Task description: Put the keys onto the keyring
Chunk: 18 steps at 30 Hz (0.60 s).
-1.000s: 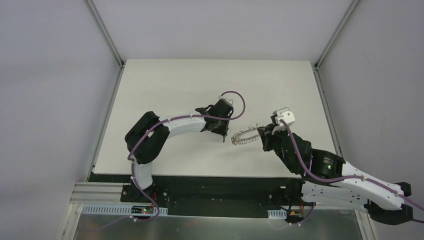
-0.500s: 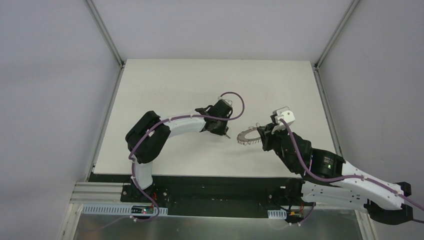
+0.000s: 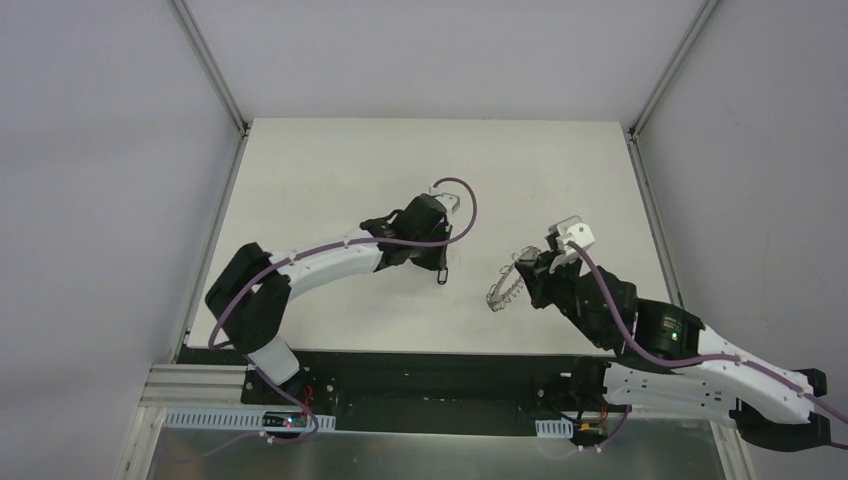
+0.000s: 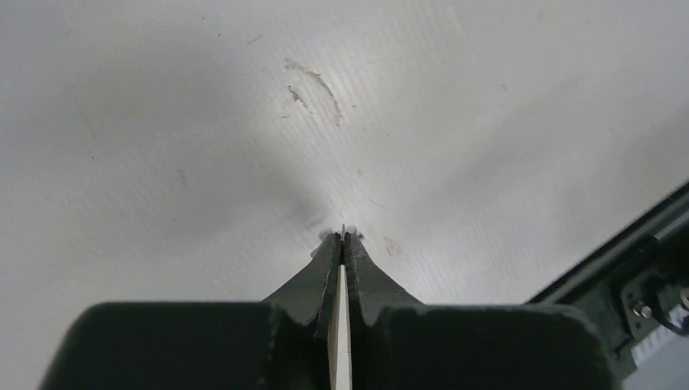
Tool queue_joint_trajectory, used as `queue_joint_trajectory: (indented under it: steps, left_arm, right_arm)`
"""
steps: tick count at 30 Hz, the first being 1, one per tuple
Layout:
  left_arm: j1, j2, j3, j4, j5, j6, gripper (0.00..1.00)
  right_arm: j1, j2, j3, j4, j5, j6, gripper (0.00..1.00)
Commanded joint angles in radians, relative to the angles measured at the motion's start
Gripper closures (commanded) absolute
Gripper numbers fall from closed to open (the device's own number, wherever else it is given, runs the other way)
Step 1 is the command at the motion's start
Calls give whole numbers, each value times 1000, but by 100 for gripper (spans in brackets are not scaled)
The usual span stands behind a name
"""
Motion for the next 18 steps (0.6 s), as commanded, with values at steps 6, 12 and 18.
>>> queue_joint_trajectory:
  steps: [6,12,18]
  left_arm:
    - [13,-327,-78,24,192,118,100]
    - [13,-488,-98,23,342,150,100]
    - [13,-600,-93,24,469,127,100]
  right_arm:
    - [-2,-51,108,-97,-244,-53,100]
    - [-3,-17,135,-141,-378,-97,100]
    - [-2,9,150,-135,-471,-152,100]
